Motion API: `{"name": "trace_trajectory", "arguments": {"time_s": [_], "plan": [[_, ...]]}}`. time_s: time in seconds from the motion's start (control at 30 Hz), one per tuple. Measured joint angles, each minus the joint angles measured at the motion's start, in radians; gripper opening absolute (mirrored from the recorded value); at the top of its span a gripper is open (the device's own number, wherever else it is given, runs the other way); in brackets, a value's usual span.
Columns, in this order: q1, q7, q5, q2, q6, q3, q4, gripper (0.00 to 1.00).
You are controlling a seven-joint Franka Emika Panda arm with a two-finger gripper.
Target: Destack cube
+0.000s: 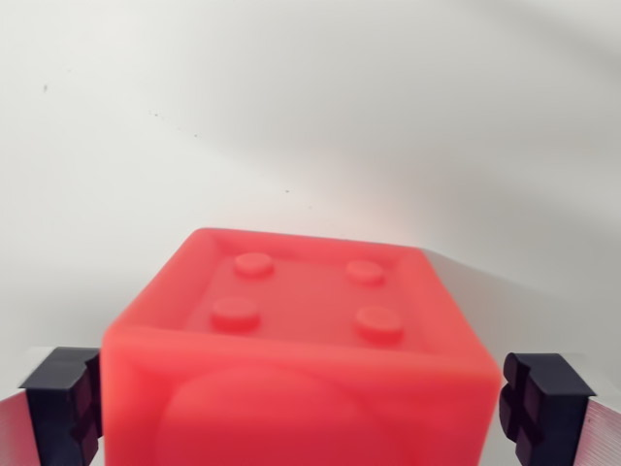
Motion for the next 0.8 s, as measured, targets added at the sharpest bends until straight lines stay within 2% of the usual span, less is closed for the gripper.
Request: {"name": "trace_trajectory", "arguments": {"time_s": [0.33,0.8], "plan": [[0.001,0.0,0.0,-0.03,-0.019,-0.001,-0.008,1.0],[0.008,0.002,-0.003,-0.128,-0.093,-0.009,-0.031,1.0]]}}
